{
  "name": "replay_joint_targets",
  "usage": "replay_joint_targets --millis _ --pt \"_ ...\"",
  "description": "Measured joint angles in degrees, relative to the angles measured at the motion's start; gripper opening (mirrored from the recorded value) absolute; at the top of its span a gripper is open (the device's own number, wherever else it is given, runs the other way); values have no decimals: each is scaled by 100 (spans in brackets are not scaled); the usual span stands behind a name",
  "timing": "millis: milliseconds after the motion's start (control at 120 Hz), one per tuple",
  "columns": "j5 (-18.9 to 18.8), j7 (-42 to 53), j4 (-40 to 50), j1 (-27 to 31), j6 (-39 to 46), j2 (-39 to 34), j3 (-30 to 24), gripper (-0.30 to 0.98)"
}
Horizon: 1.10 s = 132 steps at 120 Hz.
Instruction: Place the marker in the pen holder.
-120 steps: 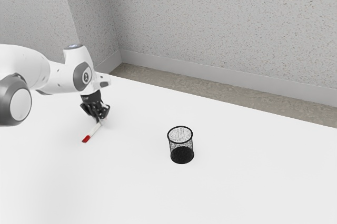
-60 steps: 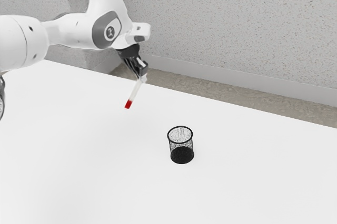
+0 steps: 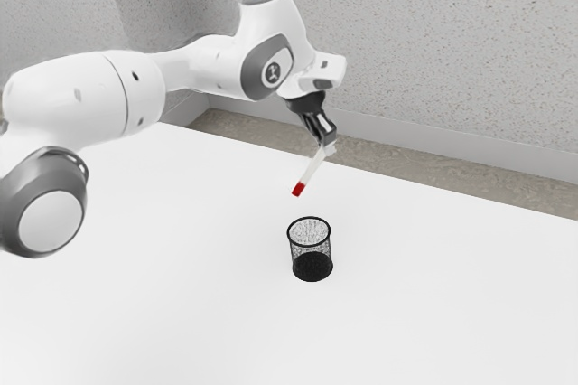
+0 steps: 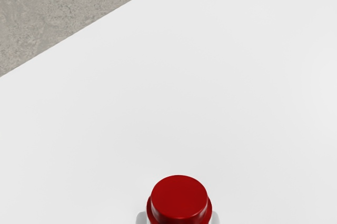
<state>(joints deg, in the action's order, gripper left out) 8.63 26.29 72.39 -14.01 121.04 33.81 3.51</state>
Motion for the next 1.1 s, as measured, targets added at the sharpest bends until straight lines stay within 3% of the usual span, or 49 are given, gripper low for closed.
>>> replay_joint_targets --millis 183,475,708,833,925,1100 --pt "259 98 268 -70 -9 -45 -146 -5" --pt "350 192 943 -69 -15 -349 -395 -5" --pt "576 240 1241 165 -15 -214 -420 -4" --pt "764 292 1452 327 -50 -321 -536 19" --pt "776 330 1802 411 -251 -1013 -565 37" --pt "-130 526 1870 833 -1590 -2951 -383 55"
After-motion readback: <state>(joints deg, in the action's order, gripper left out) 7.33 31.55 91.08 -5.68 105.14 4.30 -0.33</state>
